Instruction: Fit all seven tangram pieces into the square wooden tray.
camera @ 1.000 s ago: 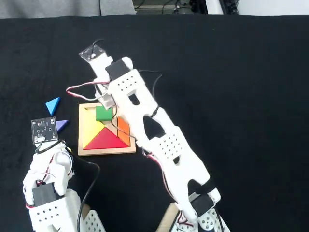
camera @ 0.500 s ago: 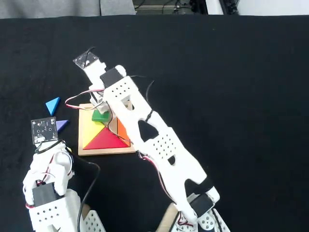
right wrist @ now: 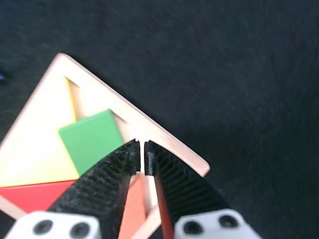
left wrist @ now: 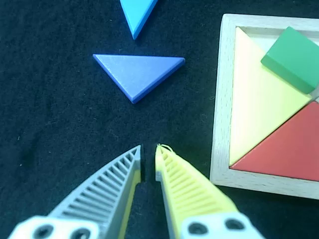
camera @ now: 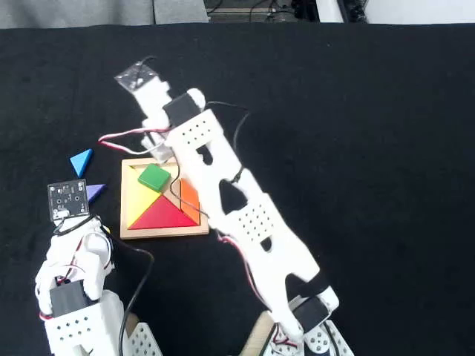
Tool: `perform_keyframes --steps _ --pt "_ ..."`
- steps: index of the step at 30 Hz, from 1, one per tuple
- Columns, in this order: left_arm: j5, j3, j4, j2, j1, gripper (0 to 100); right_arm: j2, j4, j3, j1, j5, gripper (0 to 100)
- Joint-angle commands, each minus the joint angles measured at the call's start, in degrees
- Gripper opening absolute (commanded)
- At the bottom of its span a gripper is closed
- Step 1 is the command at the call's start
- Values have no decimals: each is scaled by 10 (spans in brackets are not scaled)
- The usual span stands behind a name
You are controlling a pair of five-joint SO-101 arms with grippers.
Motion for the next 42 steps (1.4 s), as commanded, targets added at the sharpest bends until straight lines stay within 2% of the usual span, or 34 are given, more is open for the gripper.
perform_keyframes --steps 1,6,13,21,31,38,42 --pt "-4 -4 -11 -4 3 66 -5 -11 -50 -58 8 11" --pt "-4 -4 -11 -4 3 66 36 -72 -46 -84 9 11" --pt "-4 -4 -11 -4 3 66 61 -30 -48 -73 10 11" --pt "-4 -4 -12 -4 3 66 36 18 -100 -25 8 11" --pt "-4 -4 -12 -4 3 66 48 18 -106 47 9 11" --pt "-4 -4 -12 -4 3 66 69 18 -59 36 9 11" --pt "-4 -4 -12 -4 3 66 65 20 -37 5 9 11"
